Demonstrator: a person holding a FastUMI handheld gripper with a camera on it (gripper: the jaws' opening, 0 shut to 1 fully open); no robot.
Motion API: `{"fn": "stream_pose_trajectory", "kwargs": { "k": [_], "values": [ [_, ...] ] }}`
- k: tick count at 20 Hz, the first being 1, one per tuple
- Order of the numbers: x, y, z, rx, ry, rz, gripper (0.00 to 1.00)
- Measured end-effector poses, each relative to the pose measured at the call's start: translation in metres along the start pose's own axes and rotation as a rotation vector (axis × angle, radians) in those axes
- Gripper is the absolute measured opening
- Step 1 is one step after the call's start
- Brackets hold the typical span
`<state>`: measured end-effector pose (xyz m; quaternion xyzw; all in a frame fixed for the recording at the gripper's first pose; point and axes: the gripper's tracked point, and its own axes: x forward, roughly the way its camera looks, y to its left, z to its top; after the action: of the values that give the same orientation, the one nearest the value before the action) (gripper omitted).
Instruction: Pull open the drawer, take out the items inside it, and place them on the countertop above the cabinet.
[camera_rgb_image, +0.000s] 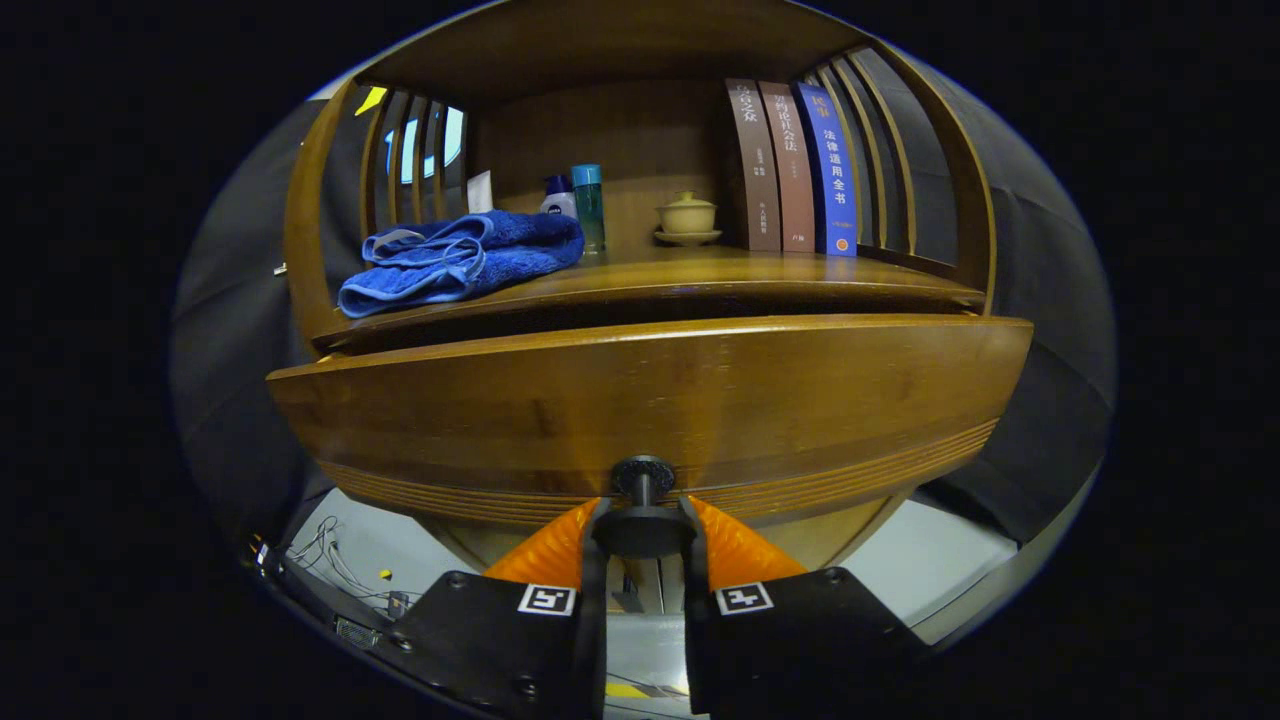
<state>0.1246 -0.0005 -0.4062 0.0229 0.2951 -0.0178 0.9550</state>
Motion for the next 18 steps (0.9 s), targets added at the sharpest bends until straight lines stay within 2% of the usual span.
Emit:
{"fn": "stream_pose_trajectory", "kwargs": {
  "k": [10,18],
  "values": [
    [-0.069,-0.002,-0.032,0.016,0.044,-0.021,0.36],
    [-0.107,-0.006,-0.052,0.032,0.057,-0.026,0.36]
  ]
}}
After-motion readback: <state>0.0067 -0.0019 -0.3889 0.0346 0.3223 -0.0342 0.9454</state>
